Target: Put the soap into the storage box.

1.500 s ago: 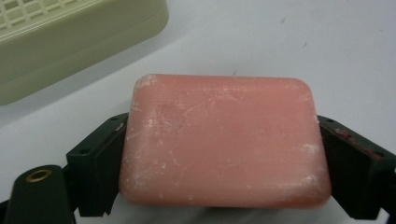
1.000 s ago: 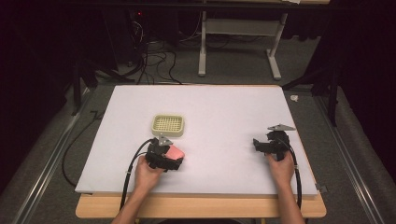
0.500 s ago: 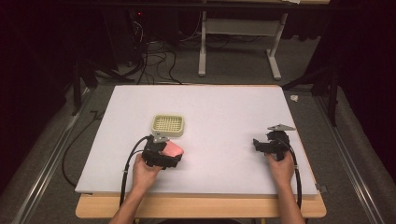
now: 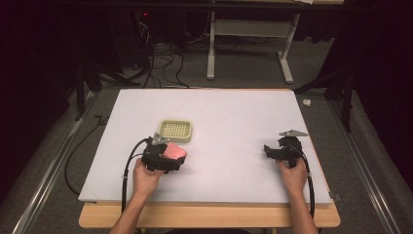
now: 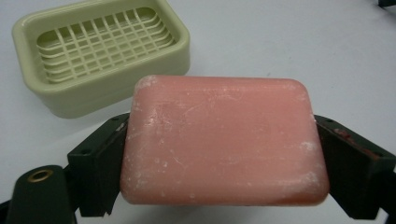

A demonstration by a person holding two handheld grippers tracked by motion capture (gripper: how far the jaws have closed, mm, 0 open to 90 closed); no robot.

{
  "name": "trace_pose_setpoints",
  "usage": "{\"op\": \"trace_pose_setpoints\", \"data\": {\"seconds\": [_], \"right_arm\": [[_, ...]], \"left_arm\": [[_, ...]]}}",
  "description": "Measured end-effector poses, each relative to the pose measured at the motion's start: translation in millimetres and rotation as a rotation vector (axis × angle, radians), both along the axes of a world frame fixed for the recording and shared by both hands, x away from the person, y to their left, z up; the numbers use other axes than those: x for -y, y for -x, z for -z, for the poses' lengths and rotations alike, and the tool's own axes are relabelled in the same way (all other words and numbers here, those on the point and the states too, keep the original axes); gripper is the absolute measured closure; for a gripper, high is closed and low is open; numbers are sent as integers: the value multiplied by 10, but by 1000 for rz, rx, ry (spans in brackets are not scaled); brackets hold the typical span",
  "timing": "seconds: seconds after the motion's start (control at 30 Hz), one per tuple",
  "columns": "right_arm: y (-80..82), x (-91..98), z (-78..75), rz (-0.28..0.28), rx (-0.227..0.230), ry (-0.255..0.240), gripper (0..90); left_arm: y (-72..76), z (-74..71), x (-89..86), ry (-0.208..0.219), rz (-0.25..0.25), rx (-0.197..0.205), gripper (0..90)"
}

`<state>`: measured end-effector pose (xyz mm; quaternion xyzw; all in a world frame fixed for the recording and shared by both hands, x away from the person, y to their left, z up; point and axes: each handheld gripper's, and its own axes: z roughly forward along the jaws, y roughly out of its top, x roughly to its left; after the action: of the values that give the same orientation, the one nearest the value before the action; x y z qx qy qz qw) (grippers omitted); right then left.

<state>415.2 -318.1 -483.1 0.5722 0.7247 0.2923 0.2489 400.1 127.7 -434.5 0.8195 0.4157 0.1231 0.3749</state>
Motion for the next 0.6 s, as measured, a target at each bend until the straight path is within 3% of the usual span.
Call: {"op": "trace_pose_setpoints", "data": {"seconds": [0.6], "right_arm": [[0,-1,0,2,-1,-1,161]], "left_arm": [[-173,-138,-75,26,-59,17,140]]}}
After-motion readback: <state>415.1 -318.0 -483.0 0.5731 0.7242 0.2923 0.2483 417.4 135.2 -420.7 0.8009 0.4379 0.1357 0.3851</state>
